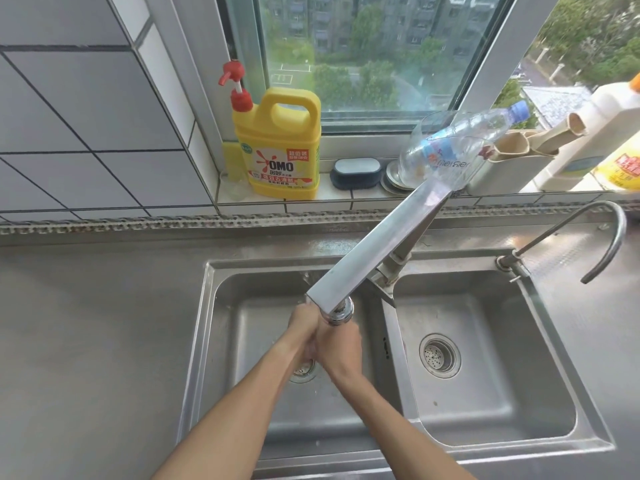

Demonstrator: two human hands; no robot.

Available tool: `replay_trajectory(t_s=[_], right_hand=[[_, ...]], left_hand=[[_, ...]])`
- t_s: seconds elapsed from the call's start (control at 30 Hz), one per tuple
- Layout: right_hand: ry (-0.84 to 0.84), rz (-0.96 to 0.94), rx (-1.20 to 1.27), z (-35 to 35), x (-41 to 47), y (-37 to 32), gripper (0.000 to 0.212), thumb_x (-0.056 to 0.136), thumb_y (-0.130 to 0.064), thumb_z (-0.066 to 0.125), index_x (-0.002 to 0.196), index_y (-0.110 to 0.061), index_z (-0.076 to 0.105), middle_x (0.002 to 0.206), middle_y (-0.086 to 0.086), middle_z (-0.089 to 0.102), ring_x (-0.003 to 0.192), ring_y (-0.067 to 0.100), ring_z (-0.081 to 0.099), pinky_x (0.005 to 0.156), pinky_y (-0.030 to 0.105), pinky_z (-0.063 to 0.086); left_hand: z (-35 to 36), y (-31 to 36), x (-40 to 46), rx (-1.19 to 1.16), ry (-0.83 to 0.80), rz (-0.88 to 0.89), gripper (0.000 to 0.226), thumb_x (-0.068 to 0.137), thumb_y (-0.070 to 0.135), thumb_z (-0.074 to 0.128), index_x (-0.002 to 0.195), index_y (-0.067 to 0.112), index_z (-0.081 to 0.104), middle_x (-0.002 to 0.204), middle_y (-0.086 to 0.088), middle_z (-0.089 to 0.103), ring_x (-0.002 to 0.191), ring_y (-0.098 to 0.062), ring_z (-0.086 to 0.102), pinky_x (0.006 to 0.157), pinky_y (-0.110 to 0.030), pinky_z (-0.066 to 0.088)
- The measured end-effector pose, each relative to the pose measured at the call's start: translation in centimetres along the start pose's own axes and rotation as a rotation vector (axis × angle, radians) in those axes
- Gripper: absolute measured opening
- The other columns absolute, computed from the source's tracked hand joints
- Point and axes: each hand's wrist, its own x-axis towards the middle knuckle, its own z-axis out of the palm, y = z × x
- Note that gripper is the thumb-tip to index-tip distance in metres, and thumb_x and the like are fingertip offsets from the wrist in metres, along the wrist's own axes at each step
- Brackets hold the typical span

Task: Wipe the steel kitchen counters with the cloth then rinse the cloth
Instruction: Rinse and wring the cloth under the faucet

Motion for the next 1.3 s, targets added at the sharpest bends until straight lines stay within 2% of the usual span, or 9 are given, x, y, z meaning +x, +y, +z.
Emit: replay_trajectory(t_s=[0.23,0.33,0.47,0.6,0.77,0.87,1.0,1.17,1.3], right_hand=[[0.073,-0.018,-0.091,-2.3,3.3,-0.2,0.026,0.099,-0.03,0.061,0.104,-0.006,0.052,0.109,0.016,0.07,0.102,0.04,0.067,0.075,0.039,0.048],[0.046,0.035,-0.069,-2.4,5.3,0.6,0.029,0.103,-0.029,0.058,0.105,0.0,0.061,0.112,0.018,0.07,0.106,0.039,0.067,0.076,0.036,0.045],[-0.069,0.223,0.442,-3.1,6.1,1.5,0.03,0.102,-0.031,0.063,0.09,-0.004,0.067,0.096,0.015,0.074,0.081,0.025,0.068,0.065,0.034,0.056],[-0.376,0.226,0.505,-3.7,5.0,2.5,0.028,0.072,-0.017,0.087,0.092,-0.007,0.07,0.087,0.014,0.073,0.068,0.019,0.07,0.057,0.029,0.057],[-0.534,0.177,0.453,-3.7,4.5,3.1,0.028,0.08,-0.017,0.087,0.098,-0.001,0.073,0.088,0.019,0.068,0.077,0.028,0.066,0.067,0.032,0.052],[-0.636,0.141,0.401,-3.9,4.6,2.9,0.041,0.082,-0.022,0.08,0.112,0.006,0.073,0.097,0.017,0.073,0.088,0.029,0.069,0.074,0.034,0.053],[-0.663,0.106,0.406,-4.5,5.2,2.4,0.037,0.092,-0.025,0.071,0.115,0.004,0.074,0.11,0.019,0.077,0.095,0.025,0.072,0.074,0.032,0.058],[-0.407,0.135,0.428,-4.2,5.2,3.4,0.027,0.094,-0.022,0.074,0.109,0.001,0.076,0.099,0.014,0.073,0.087,0.025,0.066,0.076,0.037,0.055],[-0.427,0.252,0.489,-2.8,3.1,4.3,0.039,0.1,-0.048,0.061,0.114,-0.015,0.075,0.112,0.007,0.079,0.102,0.029,0.075,0.088,0.046,0.061]], left_hand=[[1.1,-0.7,-1.8,-0.06,-0.151,-0.059,0.01,0.083,0.023,0.073,0.08,0.017,0.066,0.073,0.002,0.071,0.066,-0.01,0.064,0.065,-0.025,0.051],[0.1,-0.7,-2.0,0.091,-0.133,0.01,0.047,0.053,0.043,0.079,0.09,0.016,0.07,0.088,0.002,0.076,0.082,-0.011,0.067,0.077,-0.028,0.052],[-2.9,-0.8,-1.7,0.142,-0.027,0.017,0.036,0.102,0.046,0.06,0.105,0.012,0.073,0.092,-0.001,0.08,0.077,-0.015,0.075,0.061,-0.024,0.057],[-5.9,-1.8,-1.7,0.269,-0.028,0.025,0.012,0.101,0.015,0.061,0.11,0.008,0.066,0.103,-0.017,0.067,0.075,-0.02,0.066,0.064,-0.042,0.064],[-6.5,-1.9,-2.3,0.471,-0.217,0.164,0.077,0.087,-0.005,0.058,0.157,0.019,0.037,0.154,-0.004,0.051,0.133,-0.02,0.056,0.106,-0.036,0.051],[-5.7,-1.1,-2.7,0.382,-0.416,0.11,0.068,0.079,0.021,0.063,0.146,0.031,0.055,0.142,0.003,0.066,0.133,-0.019,0.06,0.117,-0.042,0.045],[-5.3,-0.7,-2.8,0.473,-0.414,0.153,0.007,0.086,0.035,0.071,0.085,0.037,0.078,0.087,0.017,0.077,0.083,-0.002,0.07,0.071,-0.013,0.05],[-5.4,-1.3,-1.6,0.31,-0.302,0.133,0.02,0.096,0.027,0.072,0.113,0.015,0.074,0.105,0.0,0.081,0.09,-0.008,0.074,0.074,-0.021,0.057],[-4.4,-1.1,-1.6,0.05,-0.242,-0.015,0.038,0.099,0.026,0.07,0.123,-0.003,0.068,0.114,-0.02,0.077,0.099,-0.03,0.071,0.087,-0.041,0.053]])
